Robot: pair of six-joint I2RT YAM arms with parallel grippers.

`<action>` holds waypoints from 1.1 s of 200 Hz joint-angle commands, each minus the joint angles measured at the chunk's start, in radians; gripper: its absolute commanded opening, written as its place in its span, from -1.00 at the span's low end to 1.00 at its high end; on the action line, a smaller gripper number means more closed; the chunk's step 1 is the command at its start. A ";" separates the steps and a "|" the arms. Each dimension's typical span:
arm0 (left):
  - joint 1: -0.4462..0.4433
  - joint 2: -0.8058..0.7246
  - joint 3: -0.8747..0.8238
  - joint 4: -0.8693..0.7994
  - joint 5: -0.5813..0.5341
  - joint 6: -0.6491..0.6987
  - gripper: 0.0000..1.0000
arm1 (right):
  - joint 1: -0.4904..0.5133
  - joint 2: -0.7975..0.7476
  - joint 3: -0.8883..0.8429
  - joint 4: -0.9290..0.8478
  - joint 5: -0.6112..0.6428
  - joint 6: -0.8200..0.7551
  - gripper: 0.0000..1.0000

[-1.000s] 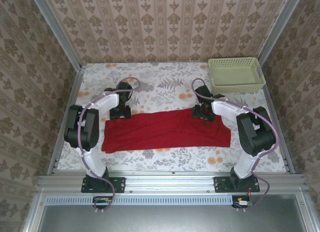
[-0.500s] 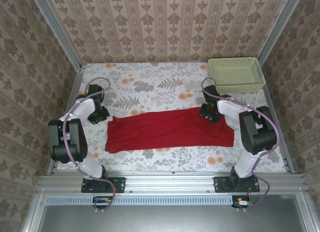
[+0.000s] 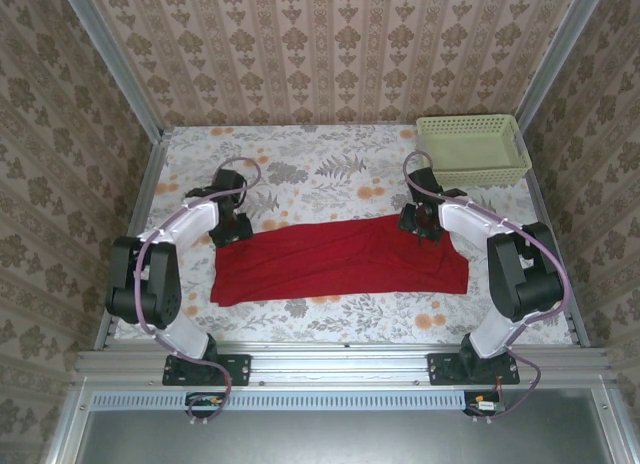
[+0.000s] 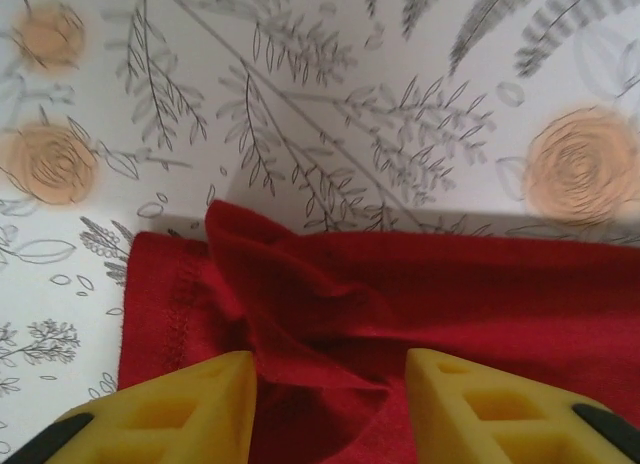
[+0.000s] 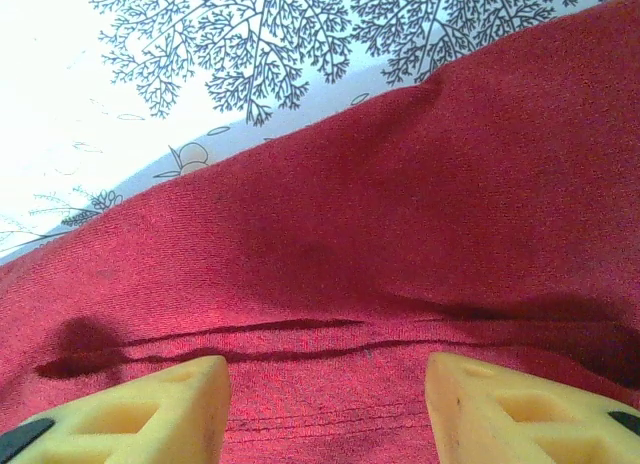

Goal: Fold the inside-out t-shirt

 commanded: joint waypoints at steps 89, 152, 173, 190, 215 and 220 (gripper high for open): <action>0.247 -0.113 -0.112 0.168 0.184 -0.008 -1.00 | -0.028 0.053 0.009 -0.087 0.085 0.022 0.05; 0.275 -0.188 -0.119 0.161 0.250 0.004 -0.14 | -0.026 0.001 0.016 -0.064 0.048 -0.031 0.05; 0.260 -0.215 -0.141 0.139 0.239 -0.004 0.01 | -0.004 -0.047 0.009 -0.059 0.025 -0.052 0.07; 0.237 -0.230 -0.164 0.158 0.231 -0.007 0.09 | 0.032 -0.068 0.009 -0.023 0.013 -0.063 0.08; 0.223 -0.154 -0.143 0.146 0.204 -0.028 0.11 | 0.057 -0.039 0.021 -0.014 -0.013 -0.034 0.09; 0.224 -0.139 -0.137 0.150 0.202 -0.030 0.11 | 0.057 -0.029 0.023 -0.015 -0.014 -0.026 0.10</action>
